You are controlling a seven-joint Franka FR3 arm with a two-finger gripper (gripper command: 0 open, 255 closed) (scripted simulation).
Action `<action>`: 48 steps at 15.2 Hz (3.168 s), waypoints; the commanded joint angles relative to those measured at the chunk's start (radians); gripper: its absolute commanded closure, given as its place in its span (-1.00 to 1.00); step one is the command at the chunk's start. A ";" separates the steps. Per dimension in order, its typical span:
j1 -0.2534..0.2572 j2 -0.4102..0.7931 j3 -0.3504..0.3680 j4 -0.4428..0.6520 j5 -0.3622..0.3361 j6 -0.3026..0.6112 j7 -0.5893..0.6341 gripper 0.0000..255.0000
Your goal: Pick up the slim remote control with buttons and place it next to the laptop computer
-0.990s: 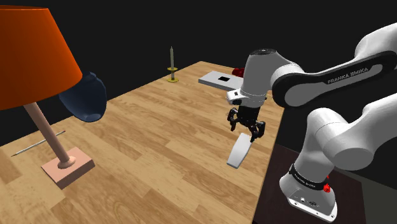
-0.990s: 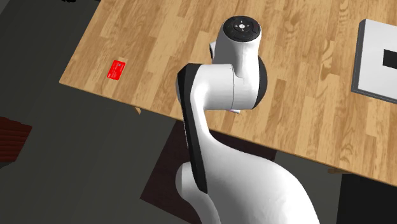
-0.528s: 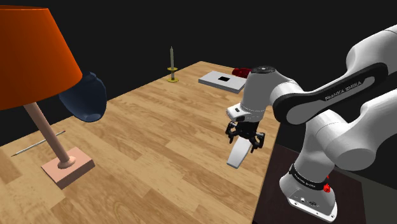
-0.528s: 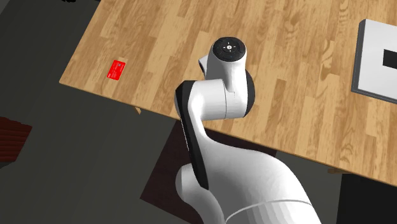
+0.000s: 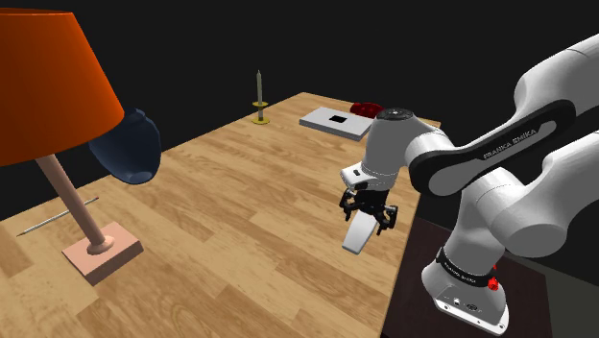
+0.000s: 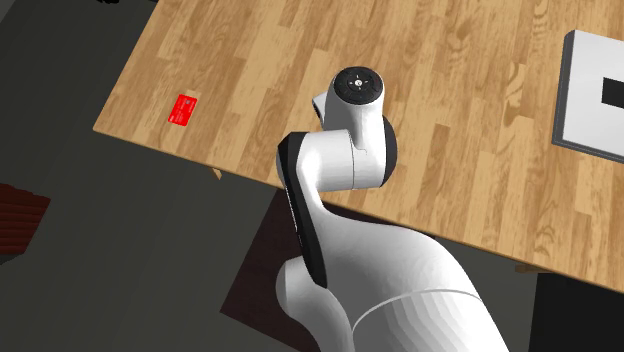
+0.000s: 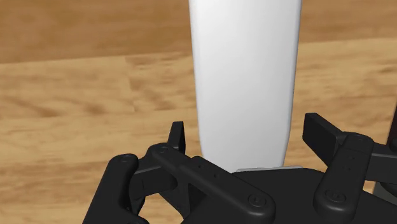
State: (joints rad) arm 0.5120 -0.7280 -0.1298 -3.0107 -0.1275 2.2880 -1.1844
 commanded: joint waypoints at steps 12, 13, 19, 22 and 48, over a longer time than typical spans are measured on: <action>0.000 0.001 0.000 0.000 0.000 0.001 0.000 1.00; 0.001 -0.013 0.001 0.007 0.002 -0.021 0.000 1.00; 0.004 -0.081 0.009 0.059 0.012 -0.140 -0.003 1.00; 0.006 -0.107 0.013 0.087 0.016 -0.195 -0.003 1.00; -0.111 0.241 -0.340 0.502 -0.123 -0.225 -0.401 1.00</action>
State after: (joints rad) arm 0.4032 -0.5102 -0.4484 -2.5301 -0.2488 2.0585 -1.5594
